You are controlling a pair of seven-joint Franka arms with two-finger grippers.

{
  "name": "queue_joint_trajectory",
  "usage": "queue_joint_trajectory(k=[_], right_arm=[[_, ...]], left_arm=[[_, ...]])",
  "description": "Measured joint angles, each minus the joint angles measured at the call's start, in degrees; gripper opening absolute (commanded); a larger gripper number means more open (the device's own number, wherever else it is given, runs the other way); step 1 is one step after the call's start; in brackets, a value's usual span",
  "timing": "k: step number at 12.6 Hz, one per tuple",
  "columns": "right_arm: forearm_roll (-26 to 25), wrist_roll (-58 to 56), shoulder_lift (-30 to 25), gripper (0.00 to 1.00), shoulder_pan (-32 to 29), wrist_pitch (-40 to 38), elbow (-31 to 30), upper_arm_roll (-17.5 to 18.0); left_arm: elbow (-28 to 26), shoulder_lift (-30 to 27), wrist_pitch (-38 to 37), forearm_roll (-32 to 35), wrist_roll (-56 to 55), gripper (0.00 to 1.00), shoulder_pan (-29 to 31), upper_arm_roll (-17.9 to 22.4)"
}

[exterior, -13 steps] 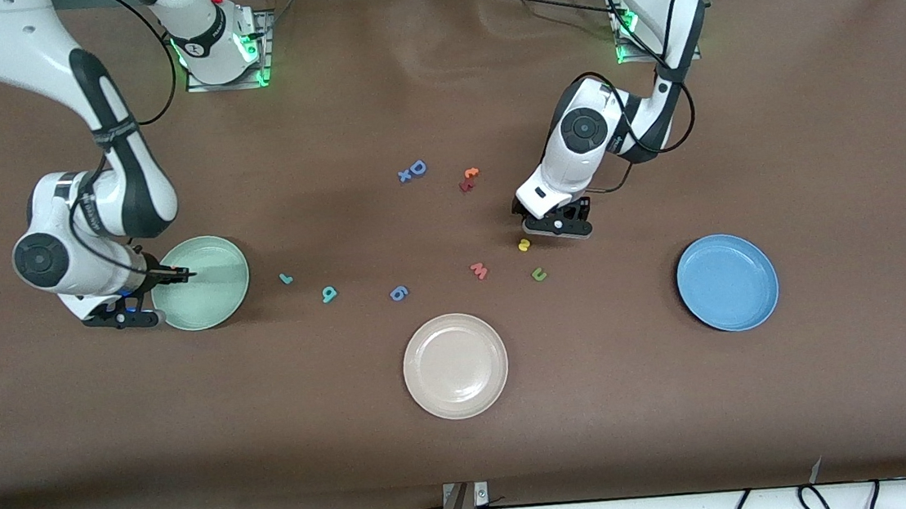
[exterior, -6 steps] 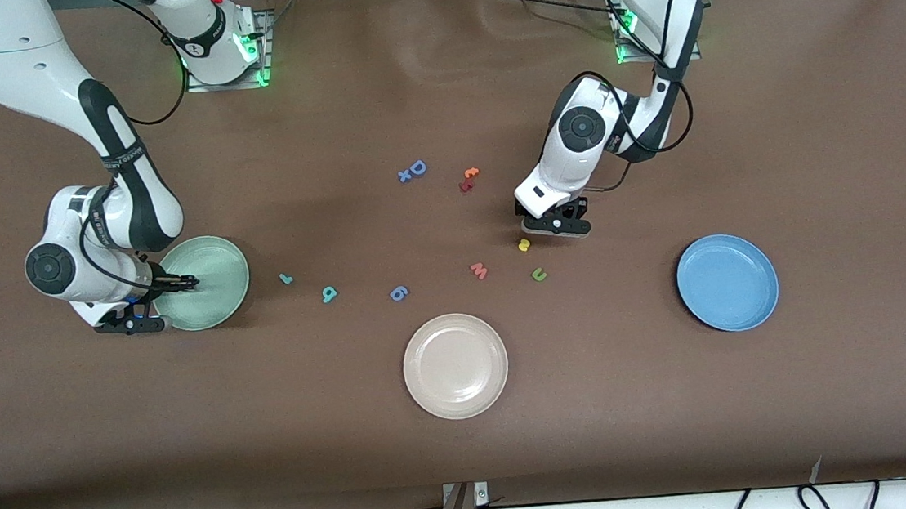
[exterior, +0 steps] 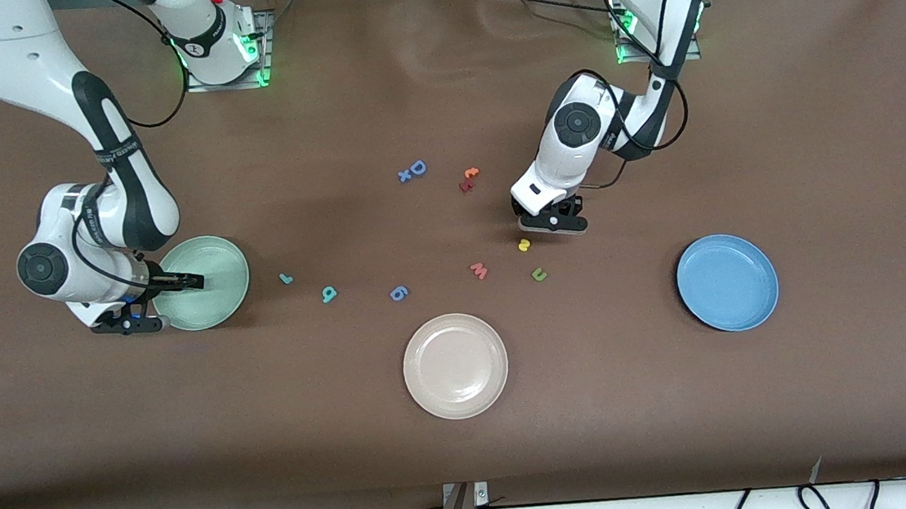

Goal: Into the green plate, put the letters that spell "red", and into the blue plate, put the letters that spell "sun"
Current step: 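Release the orange 6 onto the green plate with the right gripper, then grasp the teal 7 with the right gripper while the left gripper grasps yellow u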

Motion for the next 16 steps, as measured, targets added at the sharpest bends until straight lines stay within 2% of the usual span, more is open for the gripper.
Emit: queue_joint_trajectory(k=[2, 3, 7, 9, 11, 16], right_arm=[[0.08, 3.67, -2.11, 0.98, 0.44, -3.72, 0.93, 1.03], [0.12, 6.49, -2.79, 0.98, 0.55, -5.06, 1.46, 2.40], [0.14, 19.33, -3.03, 0.96, 2.85, -5.11, 2.46, 8.31], [0.14, 22.20, -2.29, 0.95, 5.95, -2.52, 2.48, 8.76], [0.14, 23.75, -0.37, 0.92, 8.33, 1.19, 2.45, 8.84], [0.14, 24.89, 4.54, 0.86, 9.52, 7.38, 2.38, 8.82]], left_arm=[[-0.09, -0.02, 0.29, 0.08, -0.01, 0.43, -0.07, -0.01], [-0.13, -0.03, 0.44, 0.21, -0.01, 0.40, -0.11, -0.04], [-0.41, -0.05, 1.40, 0.25, -0.01, 0.37, -0.25, -0.15], [-0.60, -0.06, 1.88, 0.25, -0.01, 0.31, -0.30, -0.20], [-0.92, -0.26, 2.47, 0.25, -0.01, 0.30, -0.36, -0.20], [-1.06, -0.28, 2.80, 0.42, -0.01, 0.27, -0.38, -0.20]])
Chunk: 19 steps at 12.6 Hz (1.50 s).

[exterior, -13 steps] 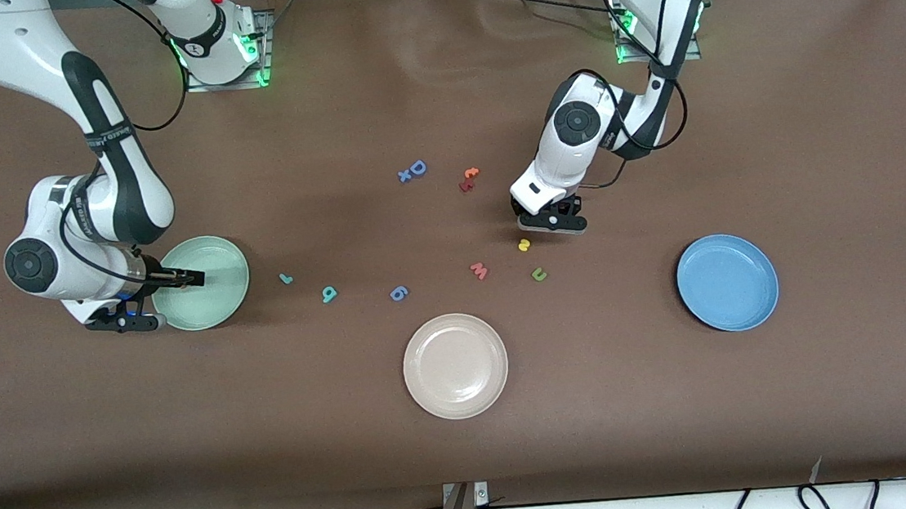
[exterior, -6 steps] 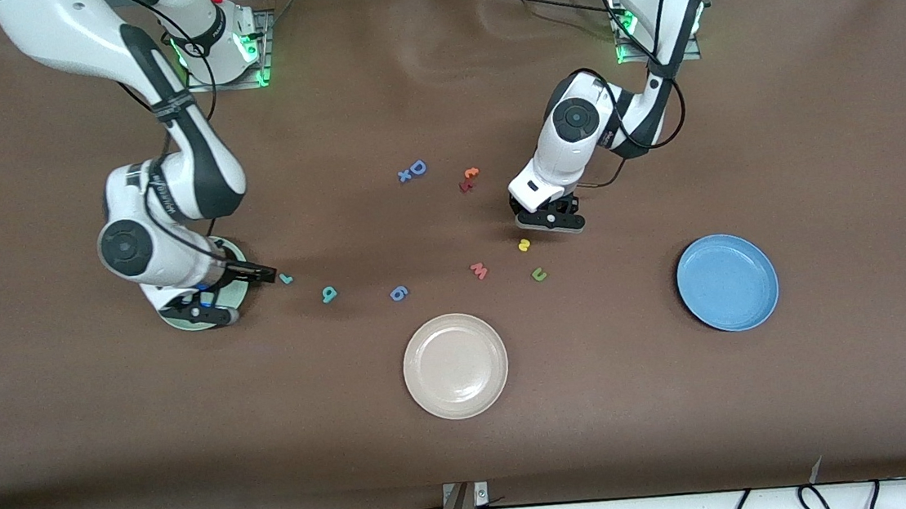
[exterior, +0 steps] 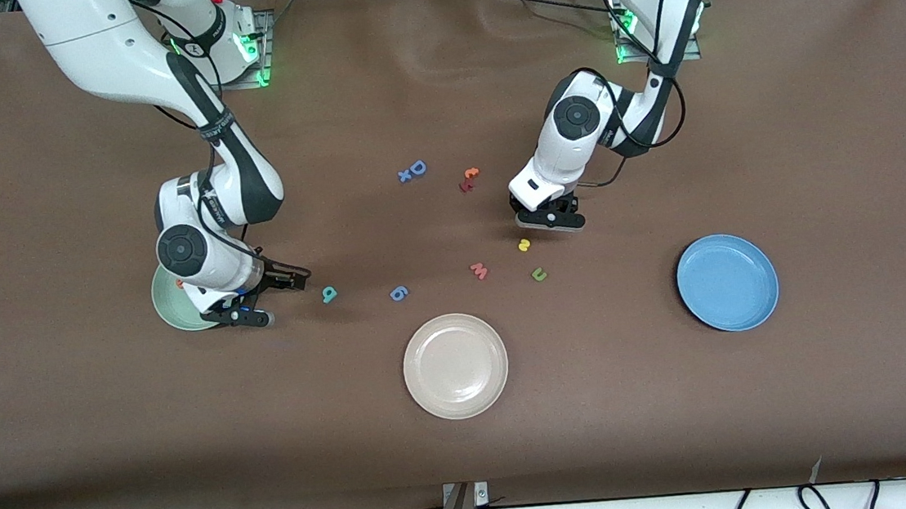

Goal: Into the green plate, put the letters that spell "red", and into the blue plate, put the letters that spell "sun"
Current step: 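Grasp the teal 7 with the right gripper while the left gripper grasps yellow u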

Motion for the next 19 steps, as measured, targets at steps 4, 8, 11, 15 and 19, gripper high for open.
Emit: queue_joint_trajectory(k=[4, 8, 11, 15, 19], right_arm=[[0.00, 0.82, 0.06, 0.77, 0.57, 0.24, 0.04, -0.02], [-0.01, 0.82, 0.97, 0.74, 0.57, 1.06, 0.03, -0.09], [-0.01, 0.82, 1.38, 0.61, 0.57, 1.55, 0.03, -0.10], [-0.01, 0.82, 1.31, 0.58, 0.59, 1.63, 0.05, -0.07], [-0.01, 0.82, 1.30, 0.56, 0.59, 1.63, -0.01, -0.06]], left_arm=[[0.00, 0.00, 0.03, 0.15, 0.00, 0.23, -0.02, 0.03], [0.00, 0.10, 0.84, 3.84, -0.02, 0.23, -0.08, 1.02], [0.02, 0.17, 1.13, 4.81, 0.00, 0.23, -0.08, 1.94], [0.03, 0.18, 1.13, 4.81, 0.00, 0.23, -0.08, 1.96], [0.42, 0.36, 1.14, 6.79, 0.00, 0.21, 0.27, 3.06]])
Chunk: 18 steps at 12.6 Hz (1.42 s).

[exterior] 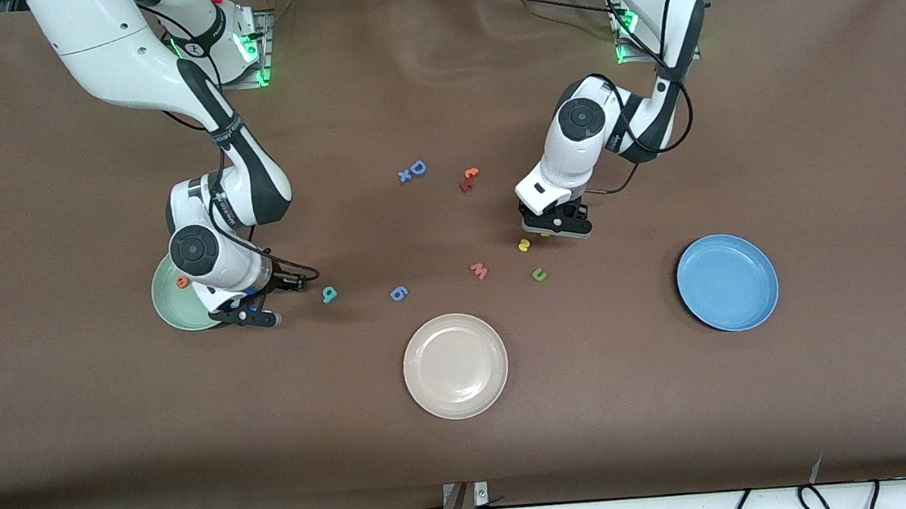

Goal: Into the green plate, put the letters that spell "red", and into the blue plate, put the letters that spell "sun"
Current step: 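Grasp the teal 7 with the right gripper while the left gripper grasps yellow u, then carry the yellow u with the left gripper while the right gripper lifts teal 7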

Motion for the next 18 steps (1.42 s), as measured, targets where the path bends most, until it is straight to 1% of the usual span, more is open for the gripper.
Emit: queue_joint_trajectory(k=[5, 7, 10, 11, 13, 15, 18], right_arm=[[0.00, 0.00, -0.10, 0.54, 0.02, 0.00, -0.12, 0.03], [0.00, 0.00, -0.11, 0.54, 0.02, 0.01, -0.14, 0.02], [0.00, 0.00, -0.27, 0.35, 0.02, -0.07, -0.27, 0.02], [0.00, 0.00, -0.42, 0.31, 0.02, -0.07, -0.44, 0.01], [0.00, 0.01, -0.64, 0.28, 0.03, -0.06, -0.61, 0.03], [0.00, 0.01, -0.70, 0.27, 0.04, -0.01, -0.73, 0.04], [0.00, 0.01, -0.73, 0.26, 0.06, -0.02, -0.75, 0.04]], left_arm=[[1.05, 0.32, -1.60, 1.11, 0.04, 0.20, 1.13, 0.41], [1.45, 0.34, -2.76, 1.11, 0.10, 0.17, 1.63, 0.59], [4.21, 0.30, -9.05, 1.22, 3.31, 0.17, 4.18, 0.83], [5.43, 0.15, -11.35, 1.24, 4.53, 0.17, 5.16, 0.88], [6.87, -0.52, -14.35, 1.26, 7.36, 0.17, 6.85, 0.95], [7.12, -1.51, -16.15, 1.31, 12.48, 0.17, 9.56, 1.06], [7.12, -2.75, -18.84, 1.33, 23.70, 0.17, 16.44, 1.21]])
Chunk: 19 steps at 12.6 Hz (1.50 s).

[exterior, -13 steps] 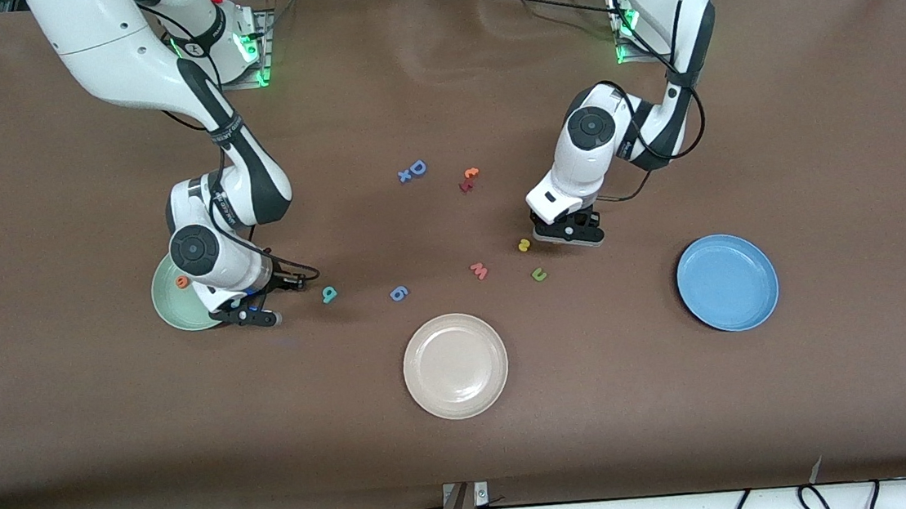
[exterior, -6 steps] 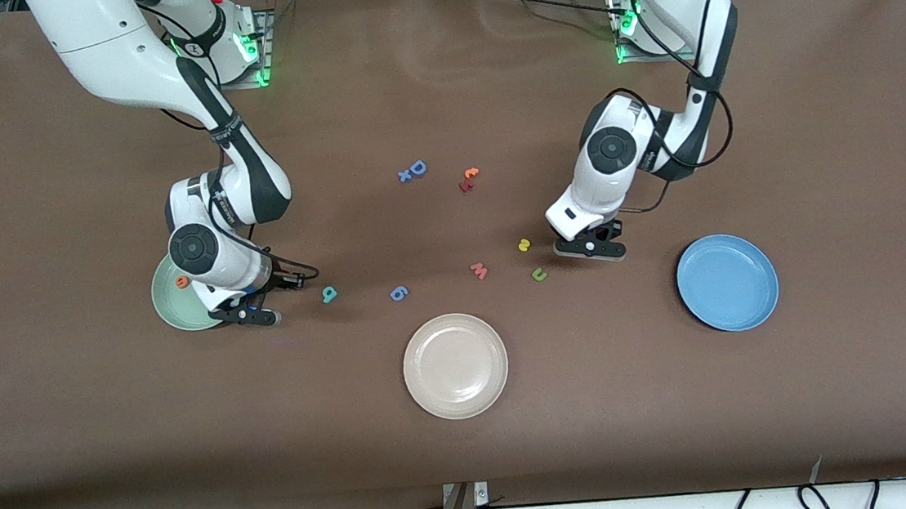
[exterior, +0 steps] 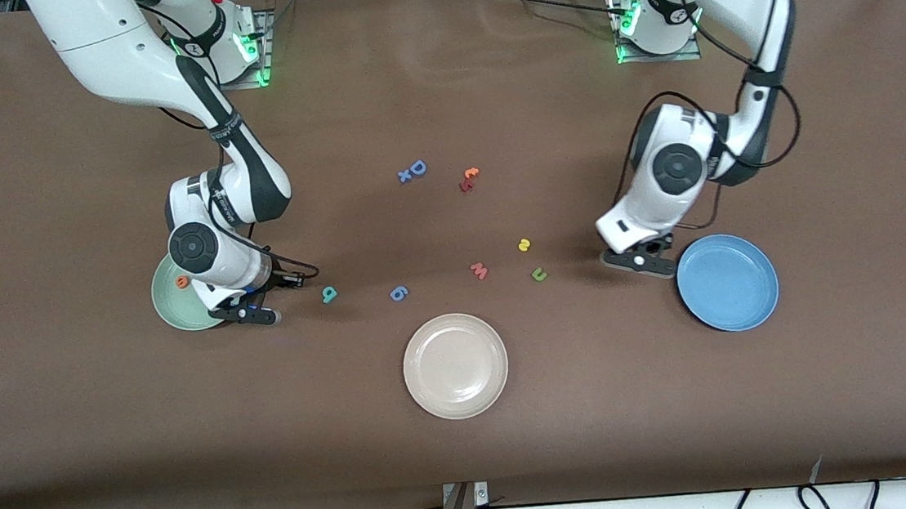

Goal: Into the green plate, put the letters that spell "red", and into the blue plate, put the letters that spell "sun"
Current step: 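Carry the yellow u with the left gripper while the right gripper lifts teal 7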

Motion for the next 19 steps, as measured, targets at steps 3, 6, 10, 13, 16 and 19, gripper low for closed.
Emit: queue_joint_trajectory(k=[3, 6, 10, 13, 16, 19], right_arm=[[0.00, 0.00, -0.04, 0.22, 0.01, -0.05, -0.01, 0.00], [0.00, 0.00, -0.07, 0.20, 0.01, -0.06, -0.03, 0.00], [0.00, 0.00, -0.07, 0.11, 0.01, -0.07, -0.04, 0.00], [0.00, 0.00, -0.08, 0.07, 0.01, -0.08, -0.05, 0.00], [0.00, 0.00, -0.09, 0.00, 0.01, -0.08, -0.05, 0.00], [0.00, 0.00, -0.09, 0.00, 0.01, -0.08, -0.05, 0.00]], left_arm=[[0.14, -1.49, -2.35, 0.00, 6.91, 0.17, 4.60, 0.03], [3.06, -2.39, -5.89, 0.00, 14.00, 0.17, 7.32, 0.04], [5.42, -2.04, -6.55, 0.01, 20.80, 0.21, 11.28, 0.06], [7.11, -0.18, -6.58, 0.01, 22.17, 0.21, 11.99, 0.04], [10.92, 2.82, -6.58, 0.02, 25.88, 0.22, 13.81, 0.05], [13.78, 5.33, -6.58, 0.02, 27.25, 1.00, 14.72, 0.04]])
